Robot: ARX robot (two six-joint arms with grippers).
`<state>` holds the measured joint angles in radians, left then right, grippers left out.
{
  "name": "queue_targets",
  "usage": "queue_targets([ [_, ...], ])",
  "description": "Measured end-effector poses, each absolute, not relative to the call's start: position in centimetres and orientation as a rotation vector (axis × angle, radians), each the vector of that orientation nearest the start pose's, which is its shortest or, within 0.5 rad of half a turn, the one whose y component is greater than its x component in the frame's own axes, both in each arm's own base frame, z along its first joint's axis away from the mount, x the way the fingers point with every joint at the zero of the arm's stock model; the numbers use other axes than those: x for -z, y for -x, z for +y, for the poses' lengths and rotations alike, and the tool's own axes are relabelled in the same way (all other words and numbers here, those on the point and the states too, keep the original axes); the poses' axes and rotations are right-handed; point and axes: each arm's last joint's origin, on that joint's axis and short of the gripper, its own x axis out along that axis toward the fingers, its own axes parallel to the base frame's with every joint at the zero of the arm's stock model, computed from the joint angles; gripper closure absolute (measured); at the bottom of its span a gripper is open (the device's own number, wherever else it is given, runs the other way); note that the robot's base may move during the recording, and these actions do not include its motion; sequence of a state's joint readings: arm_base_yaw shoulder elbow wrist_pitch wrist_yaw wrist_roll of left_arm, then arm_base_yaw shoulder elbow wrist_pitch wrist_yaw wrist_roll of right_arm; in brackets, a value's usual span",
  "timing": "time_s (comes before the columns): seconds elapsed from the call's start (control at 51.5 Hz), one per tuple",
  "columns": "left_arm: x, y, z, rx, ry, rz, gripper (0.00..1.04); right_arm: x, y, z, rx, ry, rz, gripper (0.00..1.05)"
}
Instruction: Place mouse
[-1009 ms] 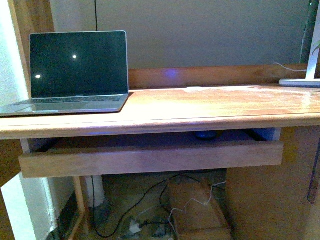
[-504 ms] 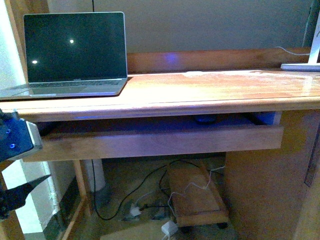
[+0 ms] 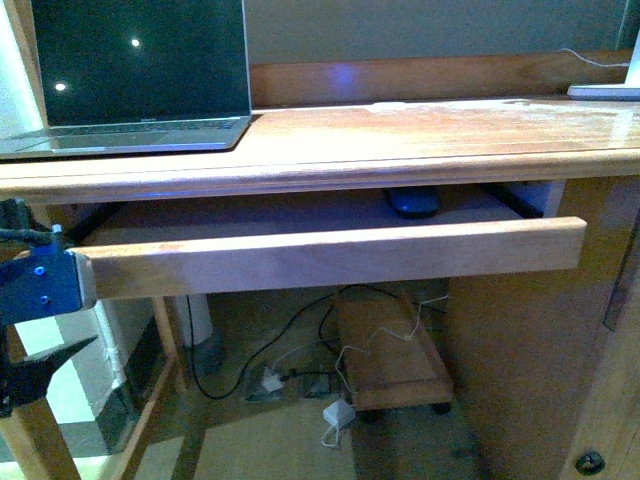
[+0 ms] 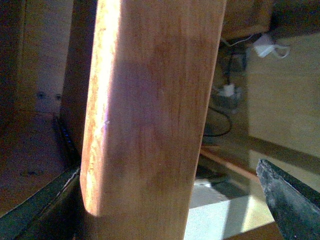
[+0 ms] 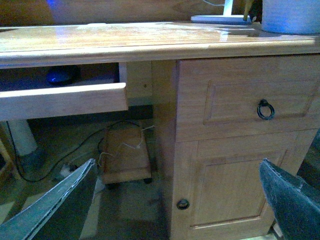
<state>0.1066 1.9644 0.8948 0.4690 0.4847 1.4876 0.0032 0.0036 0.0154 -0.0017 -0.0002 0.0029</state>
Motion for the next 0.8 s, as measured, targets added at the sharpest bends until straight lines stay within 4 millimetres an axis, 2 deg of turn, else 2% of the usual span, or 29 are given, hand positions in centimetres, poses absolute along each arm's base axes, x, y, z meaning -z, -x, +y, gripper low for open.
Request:
queue_targets([
  [0.233,-12.2,-32.1,1.5,0.852,-1.031,0.248,0.07,-16.8,-9.7,0.0,-0.003,-0.003,-0.010,0.07],
  [0.31,-13.2,-30.0,0.4,0.927,-0.903,0.263,0.07,-16.8,-9.7,0.0,-0.004,-0.003,-0.010,0.07],
  [0.524,-15.1,-26.4,-2.0,1.034,-0.622,0.325,0.07,-16.8,-9.7,0.0,-0.004,-0.003,-0.010,0.07],
  [0.563,-15.7,-25.4,-2.7,1.050,-0.513,0.340,0.07,-16.8,-9.7,0.0,-0.004,-0.003,-0.010,0.07],
  [0.66,-17.3,-23.6,-4.0,0.978,-0.323,0.385,0.08,-16.8,-9.7,0.0,-0.004,-0.003,-0.010,0.07],
  [0.796,-20.3,-22.9,-4.2,0.784,-0.221,0.344,0.08,-16.8,-9.7,0.0,-0.004,-0.003,-0.010,0.07],
])
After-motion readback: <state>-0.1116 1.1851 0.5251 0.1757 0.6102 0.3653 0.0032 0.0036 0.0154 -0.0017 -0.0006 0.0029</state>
